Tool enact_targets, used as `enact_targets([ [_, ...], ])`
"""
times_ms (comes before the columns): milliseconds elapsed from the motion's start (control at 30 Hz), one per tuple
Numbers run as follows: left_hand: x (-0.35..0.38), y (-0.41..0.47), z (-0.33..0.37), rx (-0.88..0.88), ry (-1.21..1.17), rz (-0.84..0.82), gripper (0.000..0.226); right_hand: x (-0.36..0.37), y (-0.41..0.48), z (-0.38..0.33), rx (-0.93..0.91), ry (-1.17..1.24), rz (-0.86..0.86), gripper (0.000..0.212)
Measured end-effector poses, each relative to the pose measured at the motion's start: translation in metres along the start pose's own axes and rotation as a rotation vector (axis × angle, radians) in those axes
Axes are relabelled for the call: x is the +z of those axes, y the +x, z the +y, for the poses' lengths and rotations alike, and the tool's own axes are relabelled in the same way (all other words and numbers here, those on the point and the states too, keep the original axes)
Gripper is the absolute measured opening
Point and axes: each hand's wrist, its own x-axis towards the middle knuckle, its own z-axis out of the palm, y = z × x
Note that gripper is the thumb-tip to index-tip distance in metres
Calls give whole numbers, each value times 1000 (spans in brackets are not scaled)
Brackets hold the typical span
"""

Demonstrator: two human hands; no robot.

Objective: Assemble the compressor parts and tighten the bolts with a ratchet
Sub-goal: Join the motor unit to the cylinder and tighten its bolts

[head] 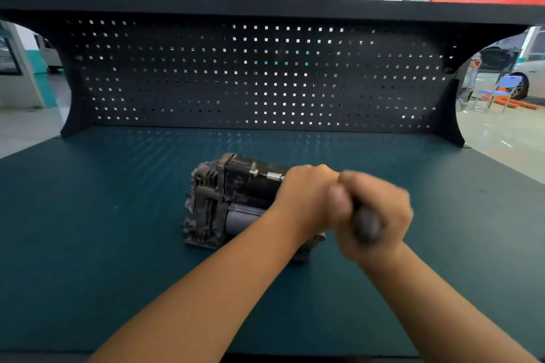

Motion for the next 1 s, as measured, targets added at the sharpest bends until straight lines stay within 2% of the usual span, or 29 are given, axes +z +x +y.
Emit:
enact_targets([
  [33, 4, -2, 2, -9, 42, -5, 23, 0, 9, 4, 235, 42, 111, 51],
  [67, 5, -4, 6, -15, 117, -3, 17, 0, 20, 11, 533, 199, 188, 50],
  [100, 3, -7, 8, -38, 202, -27, 12, -1, 33, 21, 815, 417, 222, 50],
  [133, 4, -9, 9, -65, 221, 1, 17, -4, 45, 36, 1056, 575, 215, 50],
  [200, 10, -9, 7, -80, 189, 86, 27, -12, 64, 58, 1401, 800, 104, 50],
  [233, 13, -8, 7, -89, 171, 103, 27, -13, 65, 61, 1465, 878, 61, 50],
  [300, 10, -6, 7, -68, 181, 38, 19, -11, 56, 57, 1428, 887, 96, 47],
  [333, 10, -4, 9, -37, 199, -3, 12, -10, 47, 51, 1294, 805, 153, 44],
  [400, 10, -3, 7, -31, 176, -11, 8, -7, 27, 27, 796, 527, 209, 40],
  [467, 0, -1, 5, -75, 40, 75, 26, -3, 8, 4, 213, 216, 74, 39],
  [500, 0, 1, 3, -104, -47, 113, 35, -2, -2, 0, 19, 148, -13, 46],
  [533, -2, 3, 2, -105, -77, 59, 36, -1, -8, -2, -62, 106, -66, 55],
  [567, 0, 4, 1, -84, -59, 26, 30, -1, -7, -2, -53, 65, -57, 57],
  [600, 1, 4, 0, -71, -23, 21, 23, 0, -2, -1, 42, 6, 18, 55],
  [633, 2, 4, 1, -65, 23, 28, 16, 2, 6, 2, 239, -9, 130, 51],
  [700, 7, -1, 6, -72, 146, 5, 11, 2, 26, 17, 788, 265, 298, 45],
  [767, 10, -7, 9, -100, 241, 25, 21, -5, 49, 46, 1255, 595, 236, 46],
  [800, 13, -7, 8, -124, 245, 51, 28, -10, 57, 55, 1405, 736, 160, 46],
  [833, 15, -6, 8, -133, 237, 75, 32, -12, 59, 59, 1475, 804, 120, 45],
  [867, 16, -5, 7, -143, 234, 96, 33, -13, 56, 61, 1481, 808, 126, 44],
  [900, 16, -6, 8, -151, 237, 101, 33, -12, 50, 56, 1407, 769, 150, 42],
  [933, 13, -7, 10, -162, 232, 107, 31, -11, 40, 44, 1213, 660, 183, 41],
  [1000, 9, -6, 9, -177, 146, 164, 22, -7, 16, 18, 582, 301, 150, 38],
])
